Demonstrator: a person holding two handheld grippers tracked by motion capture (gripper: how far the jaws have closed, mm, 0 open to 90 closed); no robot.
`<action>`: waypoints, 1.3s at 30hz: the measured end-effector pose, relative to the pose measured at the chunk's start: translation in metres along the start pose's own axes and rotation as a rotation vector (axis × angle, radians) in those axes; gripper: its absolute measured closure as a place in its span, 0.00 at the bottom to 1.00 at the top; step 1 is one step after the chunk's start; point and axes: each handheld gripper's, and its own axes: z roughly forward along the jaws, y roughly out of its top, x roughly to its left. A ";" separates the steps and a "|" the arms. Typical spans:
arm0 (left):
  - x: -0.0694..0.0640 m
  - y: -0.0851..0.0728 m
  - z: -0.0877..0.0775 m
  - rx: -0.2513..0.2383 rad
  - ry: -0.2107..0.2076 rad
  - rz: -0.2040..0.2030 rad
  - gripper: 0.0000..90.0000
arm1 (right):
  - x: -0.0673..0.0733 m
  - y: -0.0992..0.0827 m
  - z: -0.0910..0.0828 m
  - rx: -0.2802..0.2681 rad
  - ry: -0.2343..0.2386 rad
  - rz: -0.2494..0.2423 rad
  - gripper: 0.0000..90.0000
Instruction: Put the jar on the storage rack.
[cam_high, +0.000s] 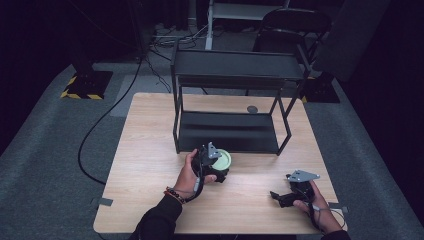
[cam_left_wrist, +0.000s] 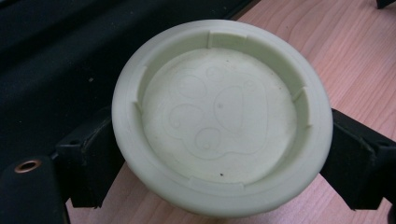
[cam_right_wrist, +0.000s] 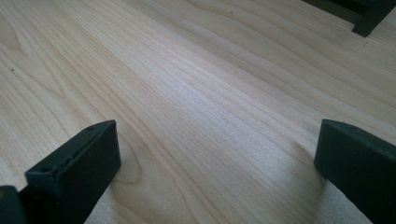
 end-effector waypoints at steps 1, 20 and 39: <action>0.000 0.001 0.000 -0.001 0.000 0.000 0.12 | 0.000 0.000 0.000 0.000 0.000 0.000 0.00; 0.007 0.018 0.003 -0.020 0.014 -0.008 0.12 | 0.000 0.000 0.000 0.000 0.000 0.000 0.00; 0.013 0.042 0.010 -0.037 0.029 -0.027 0.12 | 0.000 0.000 0.000 0.000 0.002 -0.001 0.00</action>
